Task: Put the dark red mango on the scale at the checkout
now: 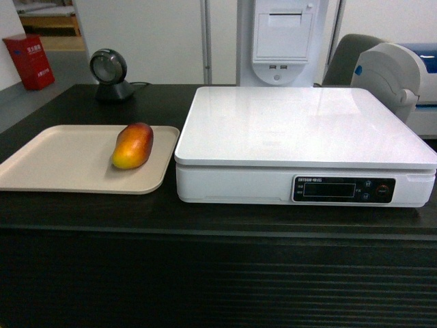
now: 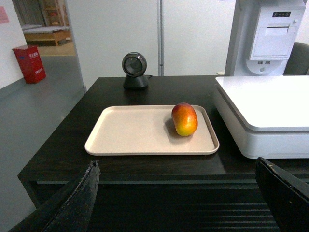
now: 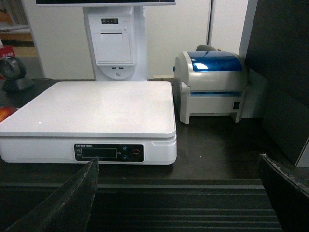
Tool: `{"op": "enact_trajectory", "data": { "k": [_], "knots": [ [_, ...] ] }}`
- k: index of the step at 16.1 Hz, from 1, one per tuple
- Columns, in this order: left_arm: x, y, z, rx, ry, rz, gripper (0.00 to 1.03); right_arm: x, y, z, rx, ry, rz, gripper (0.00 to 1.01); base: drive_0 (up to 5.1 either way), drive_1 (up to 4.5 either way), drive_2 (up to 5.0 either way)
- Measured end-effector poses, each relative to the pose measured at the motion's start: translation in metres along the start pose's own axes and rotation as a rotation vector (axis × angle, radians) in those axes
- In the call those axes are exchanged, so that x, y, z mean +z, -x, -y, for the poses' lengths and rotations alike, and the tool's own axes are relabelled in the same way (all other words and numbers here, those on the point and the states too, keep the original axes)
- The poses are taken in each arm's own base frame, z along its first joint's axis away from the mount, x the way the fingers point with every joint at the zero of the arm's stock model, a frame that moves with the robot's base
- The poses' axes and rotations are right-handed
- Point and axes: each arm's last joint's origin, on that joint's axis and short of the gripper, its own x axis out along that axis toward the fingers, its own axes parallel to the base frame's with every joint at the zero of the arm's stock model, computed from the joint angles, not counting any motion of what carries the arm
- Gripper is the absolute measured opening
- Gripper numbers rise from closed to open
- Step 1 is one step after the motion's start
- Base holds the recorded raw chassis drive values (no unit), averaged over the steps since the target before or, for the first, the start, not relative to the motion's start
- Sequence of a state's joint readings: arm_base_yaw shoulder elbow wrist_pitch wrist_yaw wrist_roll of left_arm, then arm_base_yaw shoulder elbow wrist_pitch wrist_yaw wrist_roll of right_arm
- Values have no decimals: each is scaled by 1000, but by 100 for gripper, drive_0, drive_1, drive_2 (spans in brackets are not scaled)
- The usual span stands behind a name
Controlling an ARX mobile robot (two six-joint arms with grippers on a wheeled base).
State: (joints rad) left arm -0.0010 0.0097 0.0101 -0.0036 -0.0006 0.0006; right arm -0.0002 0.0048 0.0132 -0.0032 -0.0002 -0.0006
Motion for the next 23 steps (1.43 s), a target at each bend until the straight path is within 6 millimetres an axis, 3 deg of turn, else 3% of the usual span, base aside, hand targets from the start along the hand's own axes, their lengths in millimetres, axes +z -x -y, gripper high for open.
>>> {"op": "enact_trajectory", "data": {
  "k": [15,17,21,23],
  "knots": [
    [0,0,0,0,0,0,98,0,0,0,0,0,0,98,0,0,0],
    [-2,-1,3,56,23,-98,98,0,0,0,0,0,0,98,0,0,0],
    [44,-11,14,22,56,38,98,0,0,0,0,0,0,98,0,0,0],
    [41,-30,18,-19,30,4,98,0,0,0,0,0,0,98,0,0,0]
  ]
}}
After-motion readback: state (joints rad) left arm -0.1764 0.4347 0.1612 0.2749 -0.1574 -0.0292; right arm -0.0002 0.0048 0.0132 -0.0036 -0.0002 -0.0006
